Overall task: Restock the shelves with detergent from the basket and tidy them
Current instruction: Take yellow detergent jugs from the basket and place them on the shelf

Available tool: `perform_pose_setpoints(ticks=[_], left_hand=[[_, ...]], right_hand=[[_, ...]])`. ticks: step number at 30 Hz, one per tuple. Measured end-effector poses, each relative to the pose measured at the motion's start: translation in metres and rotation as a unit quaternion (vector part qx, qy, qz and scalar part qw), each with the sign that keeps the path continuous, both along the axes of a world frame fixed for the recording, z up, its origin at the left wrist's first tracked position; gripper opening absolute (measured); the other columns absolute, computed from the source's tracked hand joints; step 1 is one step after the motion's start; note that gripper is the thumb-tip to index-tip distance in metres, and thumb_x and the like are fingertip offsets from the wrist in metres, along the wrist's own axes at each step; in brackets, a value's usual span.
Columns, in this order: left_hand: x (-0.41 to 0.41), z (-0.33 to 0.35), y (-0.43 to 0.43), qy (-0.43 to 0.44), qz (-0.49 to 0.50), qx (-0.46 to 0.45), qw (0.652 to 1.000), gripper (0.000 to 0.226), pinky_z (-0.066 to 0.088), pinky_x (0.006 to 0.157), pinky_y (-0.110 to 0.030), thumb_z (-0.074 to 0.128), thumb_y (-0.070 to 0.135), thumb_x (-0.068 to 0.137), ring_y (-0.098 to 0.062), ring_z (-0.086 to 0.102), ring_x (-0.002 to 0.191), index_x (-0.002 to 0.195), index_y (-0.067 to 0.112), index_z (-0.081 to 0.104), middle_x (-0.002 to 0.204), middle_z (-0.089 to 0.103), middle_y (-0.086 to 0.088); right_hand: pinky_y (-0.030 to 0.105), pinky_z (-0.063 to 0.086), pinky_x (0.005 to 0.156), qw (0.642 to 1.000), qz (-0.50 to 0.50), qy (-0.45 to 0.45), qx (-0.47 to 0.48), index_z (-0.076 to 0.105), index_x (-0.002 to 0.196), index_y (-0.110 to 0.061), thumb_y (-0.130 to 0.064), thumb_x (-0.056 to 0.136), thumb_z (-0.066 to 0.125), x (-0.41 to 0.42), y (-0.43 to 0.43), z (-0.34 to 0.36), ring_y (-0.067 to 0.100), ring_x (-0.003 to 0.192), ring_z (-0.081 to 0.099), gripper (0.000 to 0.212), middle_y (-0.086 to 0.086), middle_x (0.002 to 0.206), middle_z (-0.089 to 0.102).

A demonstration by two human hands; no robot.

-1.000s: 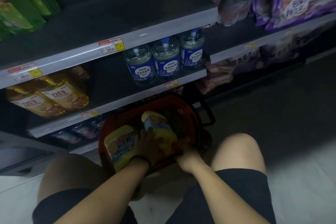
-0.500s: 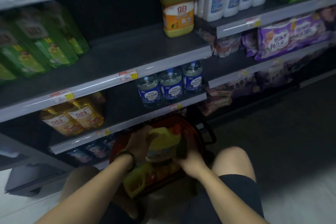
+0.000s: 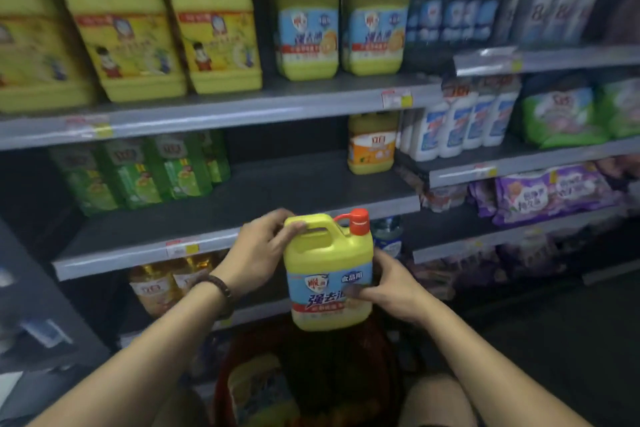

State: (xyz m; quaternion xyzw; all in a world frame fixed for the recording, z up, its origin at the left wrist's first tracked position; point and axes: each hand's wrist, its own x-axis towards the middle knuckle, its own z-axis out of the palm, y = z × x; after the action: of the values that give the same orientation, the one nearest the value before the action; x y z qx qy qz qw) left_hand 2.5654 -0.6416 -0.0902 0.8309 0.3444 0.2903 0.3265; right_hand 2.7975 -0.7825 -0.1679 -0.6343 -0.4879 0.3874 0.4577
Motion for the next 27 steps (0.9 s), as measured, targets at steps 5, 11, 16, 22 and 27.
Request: perform_pose_setpoints(ticks=[5,11,16,22,27], left_hand=[[-0.001,0.088,0.008,-0.145,-0.018,0.004,0.989,0.026,0.059,0.064,-0.026,0.059,0.042,0.104,-0.006,0.072,0.078,0.103,0.021,0.073,0.093,0.080,-0.001],[-0.002,0.146,0.024,-0.217,-0.041,-0.086,0.971,0.049,0.063,0.078,-0.022,0.075,0.044,0.088,-0.007,0.077,0.102,0.129,0.024,0.060,0.112,0.079,0.002],[0.021,0.158,0.042,-0.162,-0.100,-0.133,0.973,0.069,0.063,0.095,-0.046,0.090,0.026,0.080,-0.018,0.074,0.116,0.140,0.025,0.056,0.127,0.076,0.000],[0.065,0.209,0.088,-0.224,-0.073,-0.173,0.956,0.060,0.067,0.080,-0.039,0.081,0.021,0.088,-0.017,0.079,0.102,0.141,0.021,0.051,0.122,0.076,-0.005],[0.101,0.240,0.143,-0.218,-0.035,-0.147,0.964,0.049,0.067,0.081,-0.045,0.078,0.023,0.093,-0.021,0.079,0.099,0.136,0.028,0.054,0.122,0.075,-0.002]], right_hand=[[0.050,0.062,0.095,0.997,0.023,0.005,0.079,0.062,0.136,-0.022,-0.019,0.082,0.091,0.001,0.011,0.103,0.024,0.119,0.074,0.061,0.003,0.128,0.076],[0.051,0.064,0.089,0.988,-0.006,0.015,0.154,0.063,0.134,-0.015,-0.021,0.087,0.082,0.007,0.033,0.197,0.027,0.109,0.077,0.052,0.005,0.122,0.078],[0.056,0.063,0.092,0.986,-0.023,0.009,0.168,0.065,0.133,-0.018,-0.031,0.085,0.085,0.027,0.069,0.249,0.030,0.106,0.078,0.054,0.006,0.120,0.079],[0.045,0.065,0.086,0.986,-0.041,-0.004,0.160,0.065,0.130,-0.015,-0.036,0.087,0.082,0.055,0.128,0.309,0.025,0.099,0.080,0.050,0.004,0.111,0.082],[0.051,0.062,0.096,0.984,-0.055,0.027,0.166,0.064,0.131,-0.014,-0.031,0.092,0.081,0.083,0.190,0.333,0.028,0.102,0.080,0.045,0.008,0.112,0.081]])
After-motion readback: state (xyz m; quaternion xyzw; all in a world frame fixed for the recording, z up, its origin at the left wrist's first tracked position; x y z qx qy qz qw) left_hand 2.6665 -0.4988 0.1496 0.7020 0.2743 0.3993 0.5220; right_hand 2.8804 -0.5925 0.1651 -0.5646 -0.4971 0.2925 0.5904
